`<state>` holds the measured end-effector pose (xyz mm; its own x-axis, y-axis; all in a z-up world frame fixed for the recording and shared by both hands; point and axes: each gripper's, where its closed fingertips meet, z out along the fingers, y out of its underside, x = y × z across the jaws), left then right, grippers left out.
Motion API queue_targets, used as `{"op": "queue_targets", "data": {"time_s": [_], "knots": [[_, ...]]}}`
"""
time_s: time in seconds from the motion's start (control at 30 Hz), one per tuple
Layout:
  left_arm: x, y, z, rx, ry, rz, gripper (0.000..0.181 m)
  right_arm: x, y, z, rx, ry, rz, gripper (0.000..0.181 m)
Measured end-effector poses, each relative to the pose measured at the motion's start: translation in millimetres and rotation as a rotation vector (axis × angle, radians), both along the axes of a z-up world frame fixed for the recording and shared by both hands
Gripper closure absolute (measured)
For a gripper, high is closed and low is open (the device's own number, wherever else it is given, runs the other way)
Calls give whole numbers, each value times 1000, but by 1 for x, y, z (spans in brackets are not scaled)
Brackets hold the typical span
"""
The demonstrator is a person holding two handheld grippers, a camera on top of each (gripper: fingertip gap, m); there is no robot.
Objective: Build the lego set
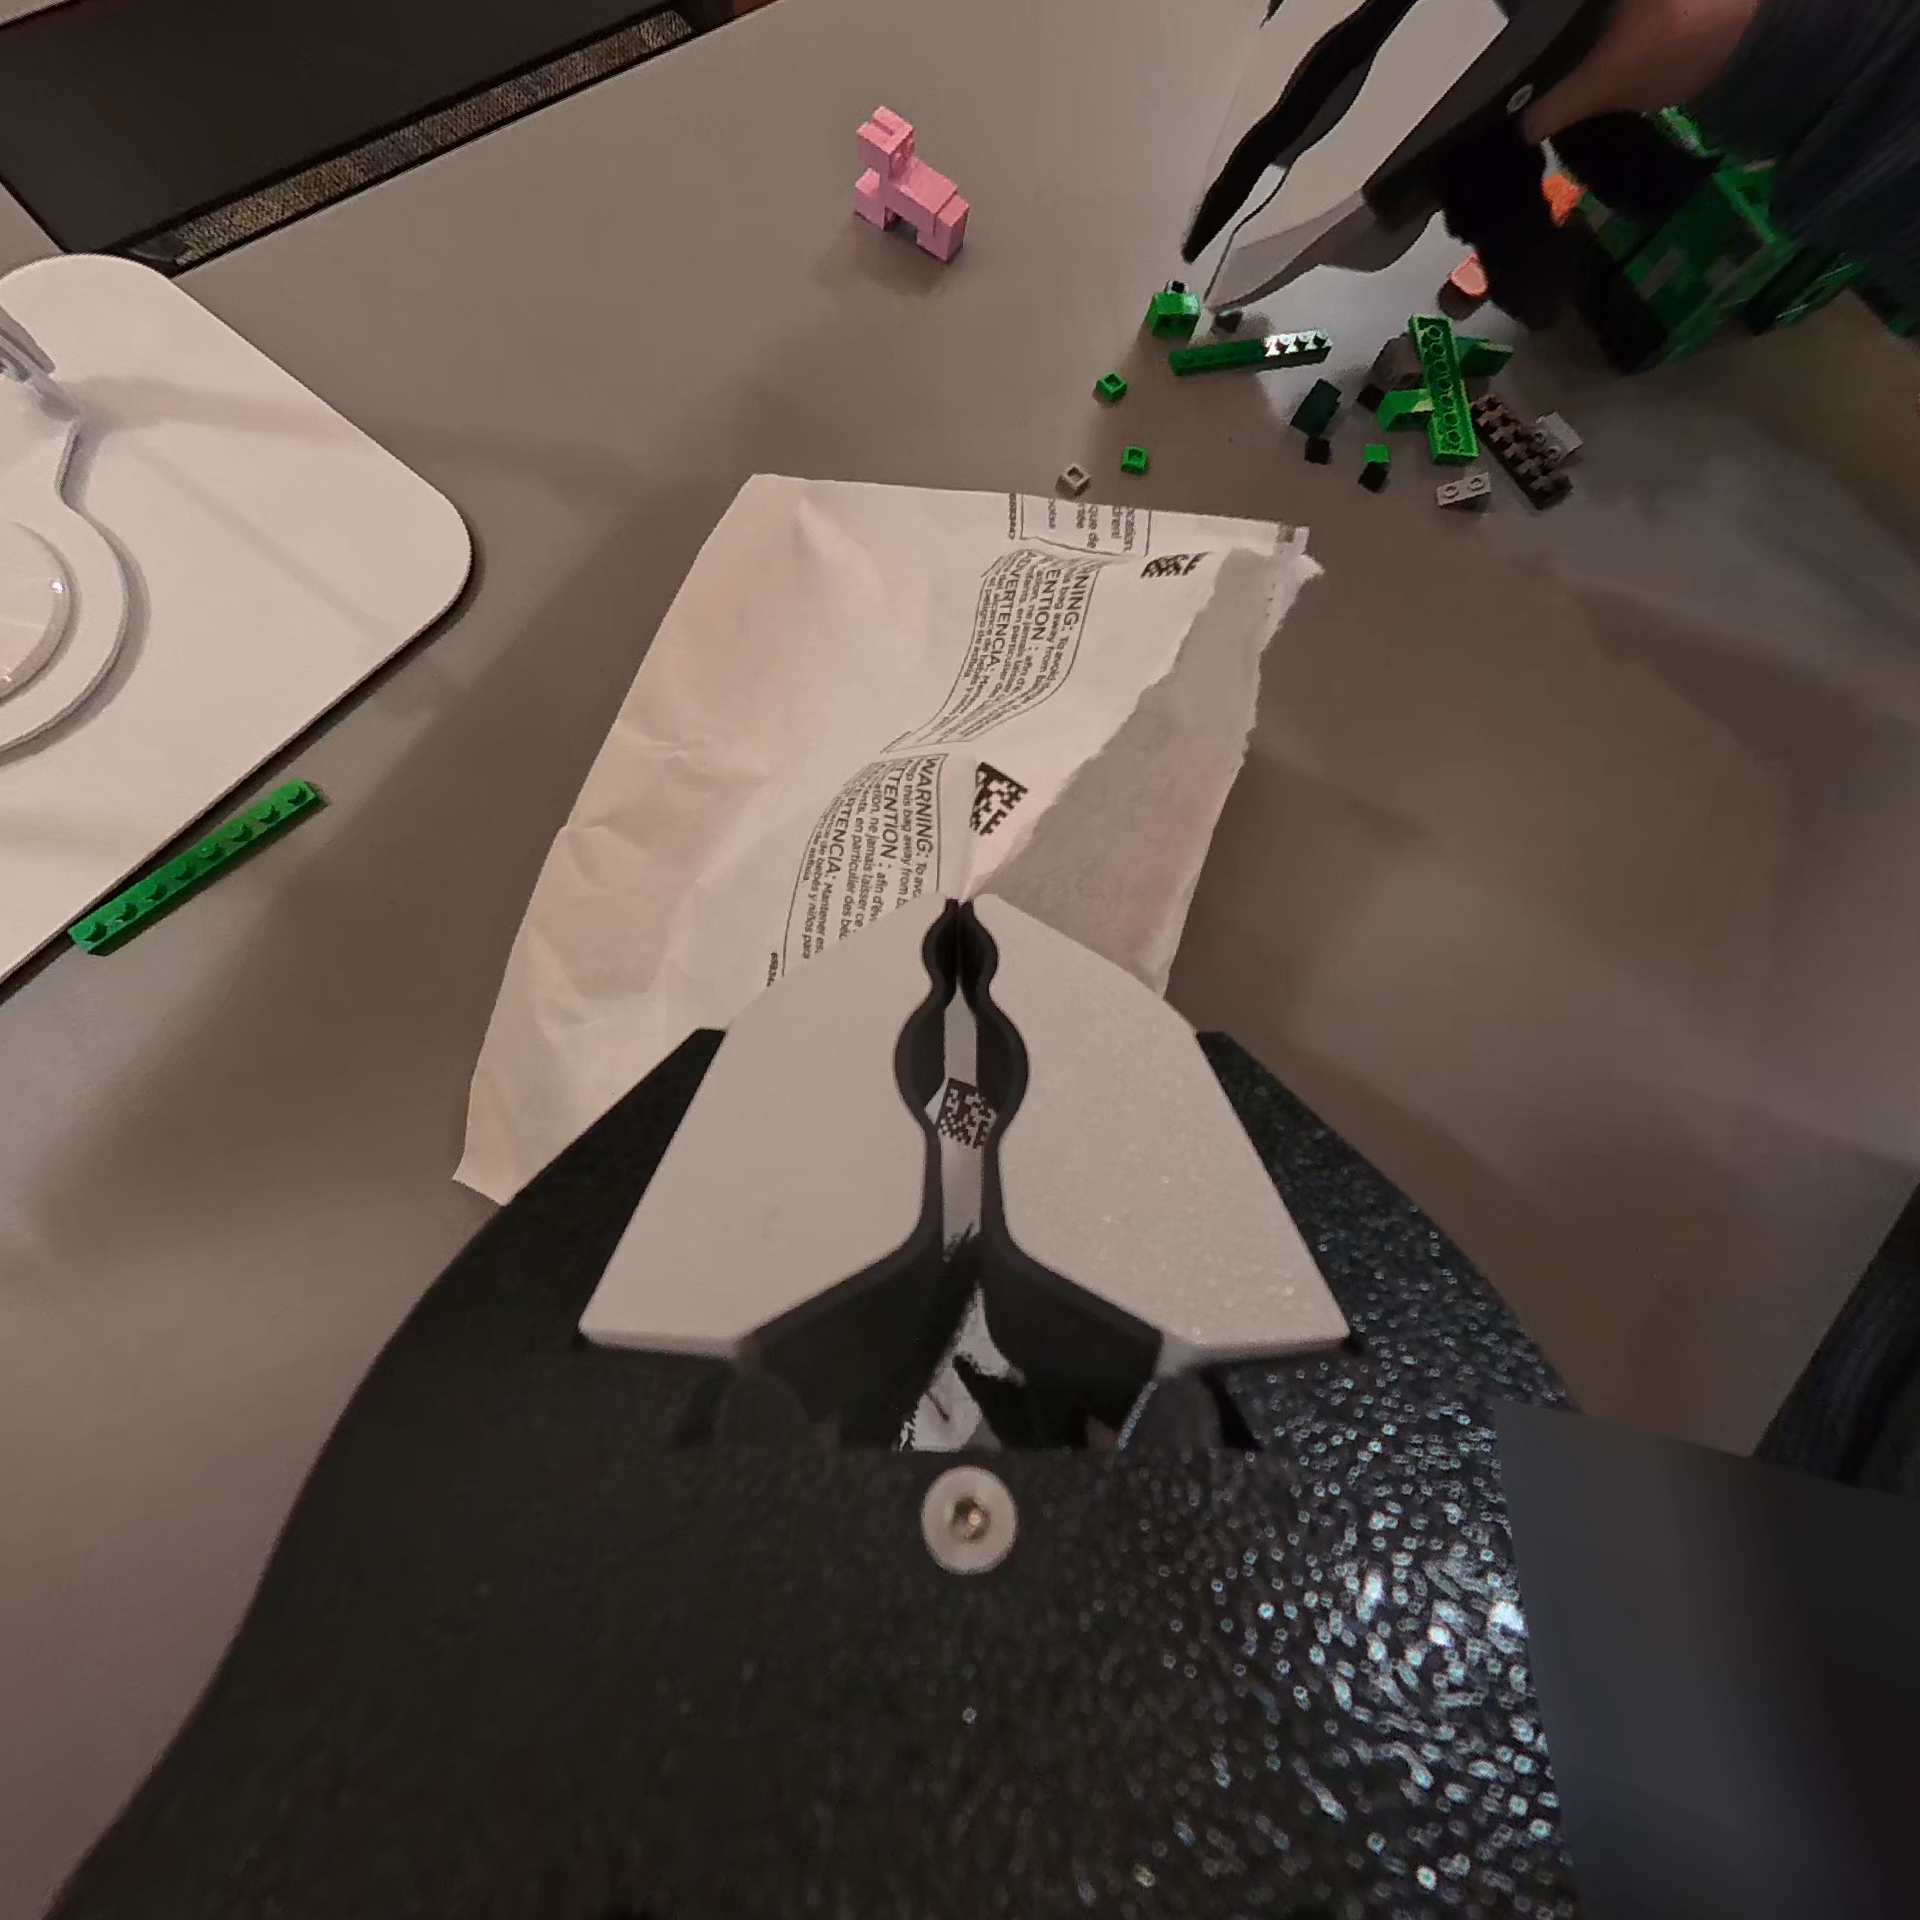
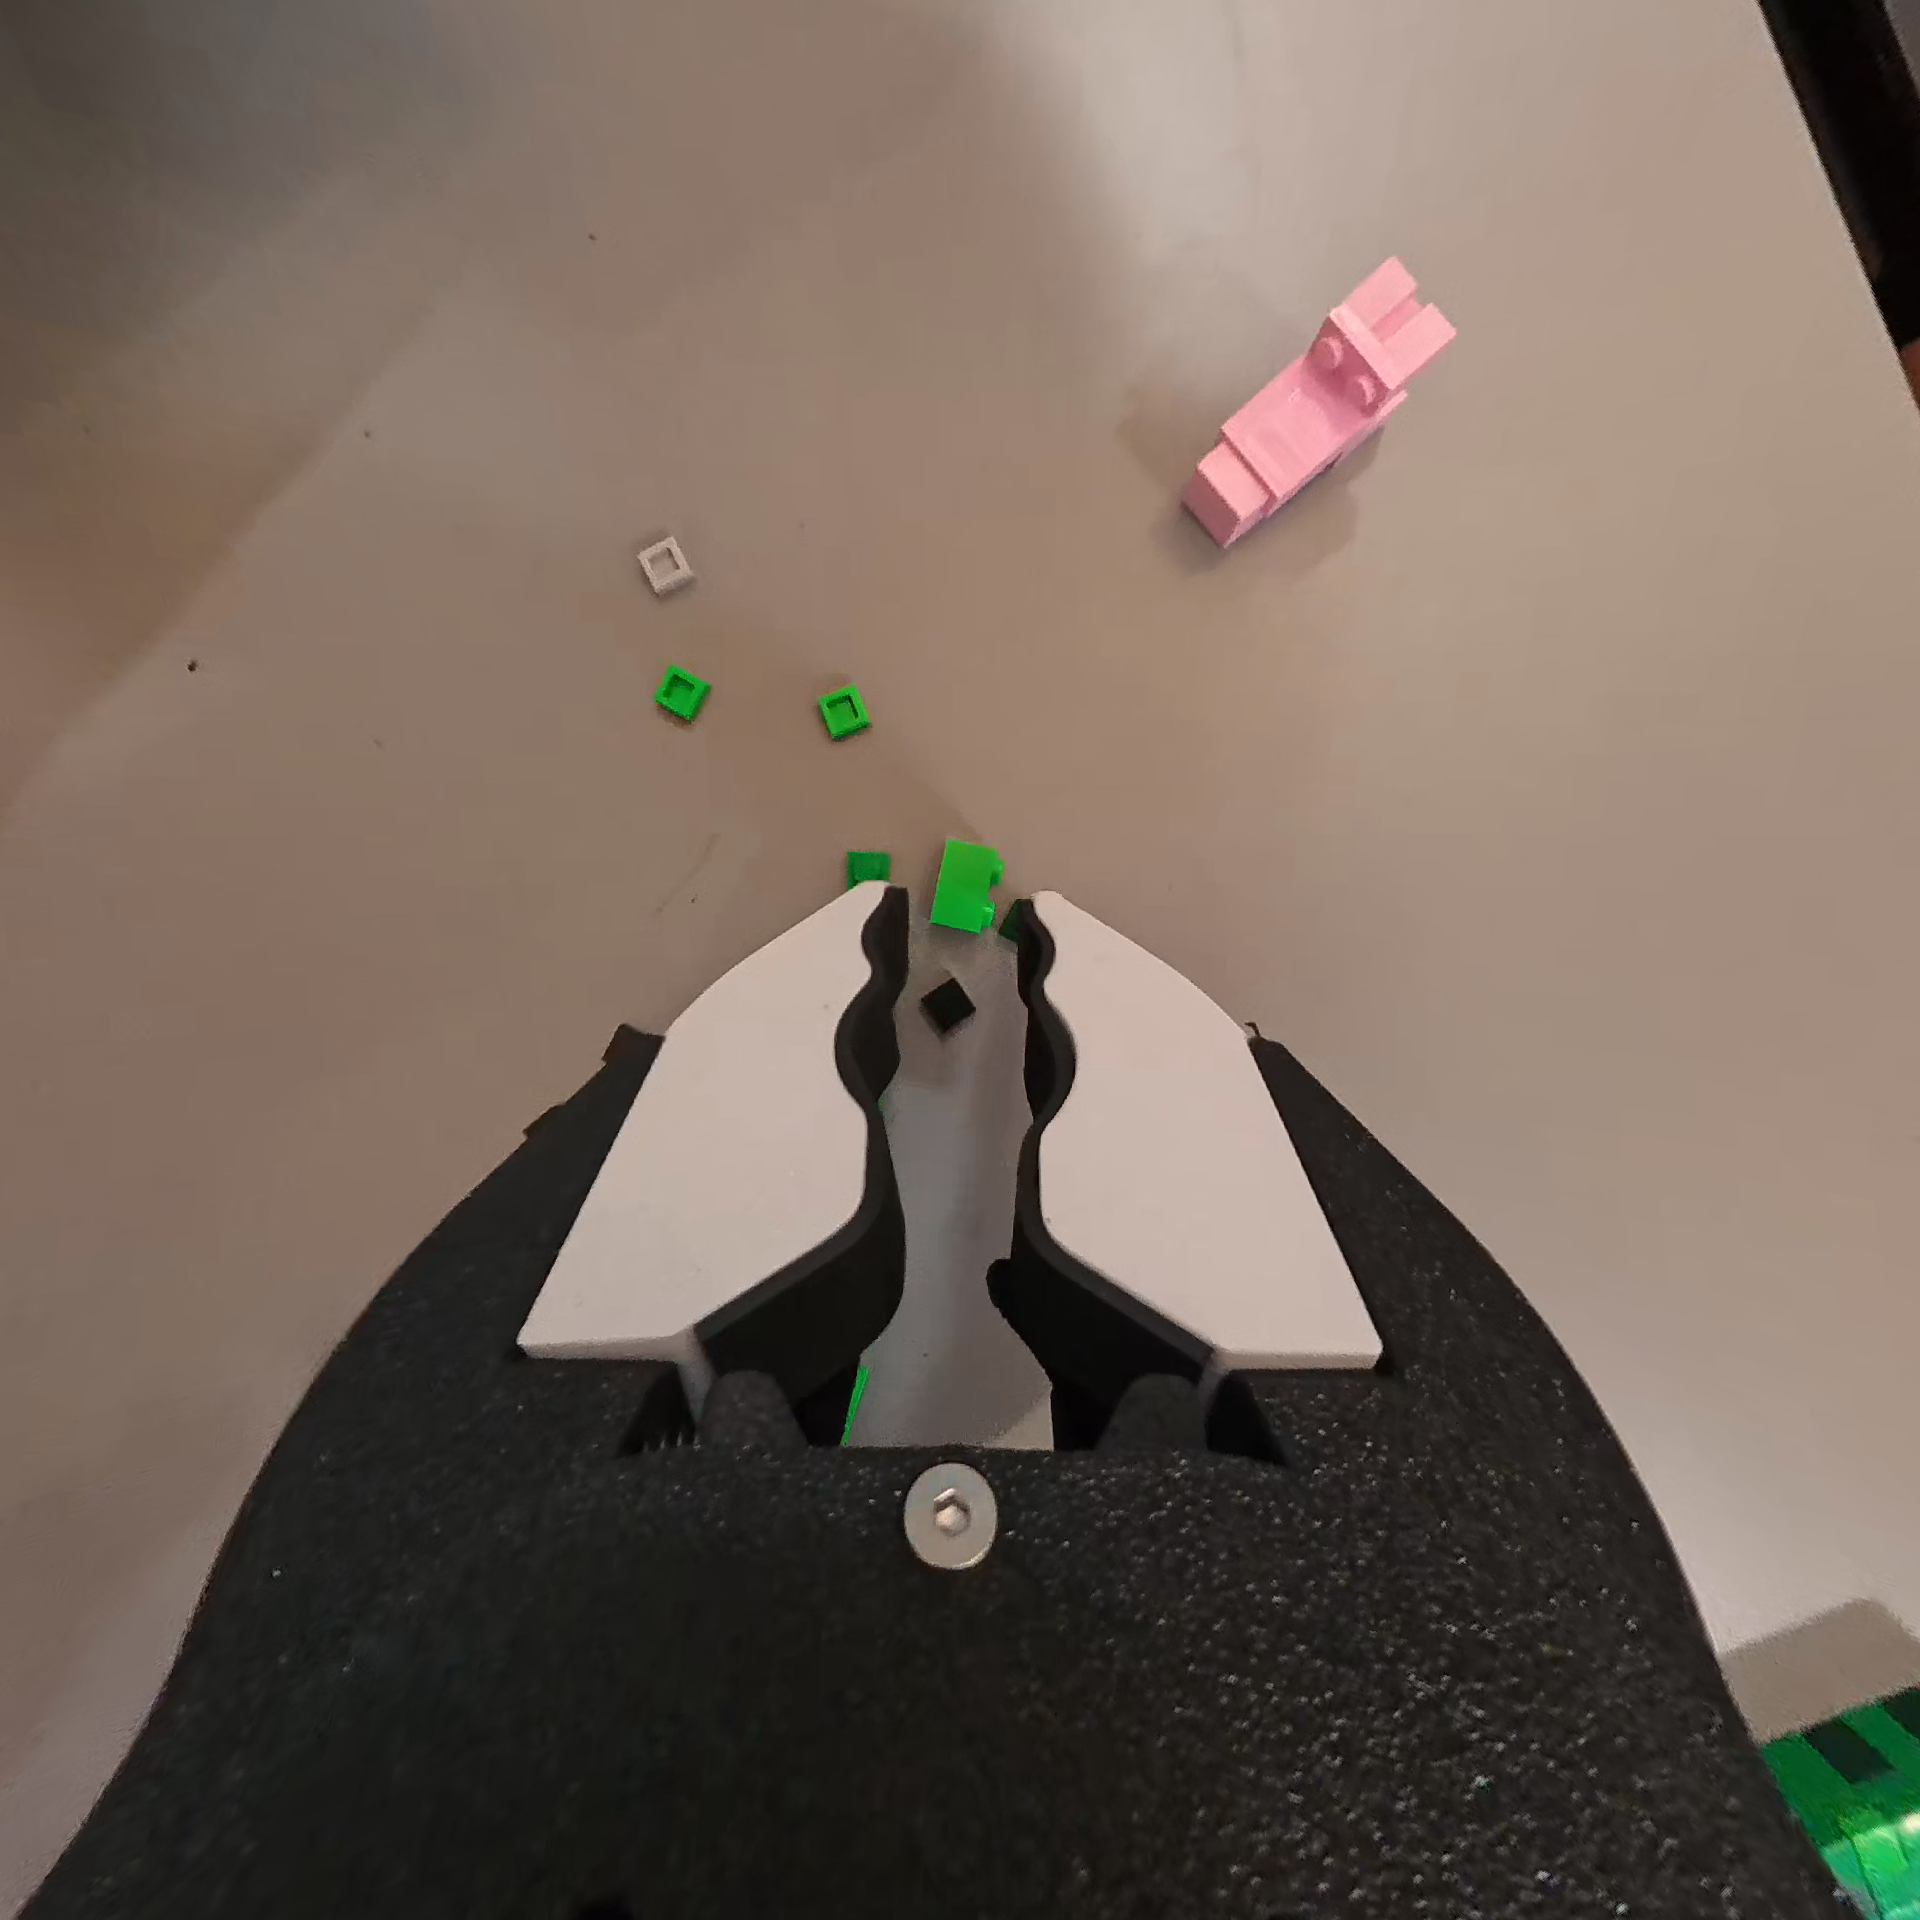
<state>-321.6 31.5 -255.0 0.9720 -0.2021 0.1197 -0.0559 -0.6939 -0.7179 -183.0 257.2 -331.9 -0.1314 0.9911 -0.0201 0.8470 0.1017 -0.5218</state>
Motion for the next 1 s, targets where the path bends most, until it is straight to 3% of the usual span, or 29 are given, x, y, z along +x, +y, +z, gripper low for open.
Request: {"op": "queue_targets", "data": {"time_s": [0.3, 0.4, 0.5, 0.6, 0.7, 0.83, 1.0], "knots": [[0, 0, 0, 0, 1, -1, 181, -4, 2, -8, 35, -68, 21, 171], [-1, 0, 1, 2, 0, 2, 181, -15, -4, 8, 67, 1, 22, 172], [-2, 1, 1, 7, 2, 14, 181, -44, -59, 59, 44, 253, 128, 172], [-4, 2, 0, 7, 5, 26, 181, -65, -154, 108, 51, 509, 367, 172], [-4, 2, -1, -1, 13, 32, 181, -79, -231, 119, 203, 612, 579, 172], [-5, 1, 3, 12, 33, 41, 181, -107, -256, 94, 521, 575, 668, 172], [-2, -2, 11, 38, -5, 24, 181, -126, -241, 82, 724, 524, 589, 172]]}}
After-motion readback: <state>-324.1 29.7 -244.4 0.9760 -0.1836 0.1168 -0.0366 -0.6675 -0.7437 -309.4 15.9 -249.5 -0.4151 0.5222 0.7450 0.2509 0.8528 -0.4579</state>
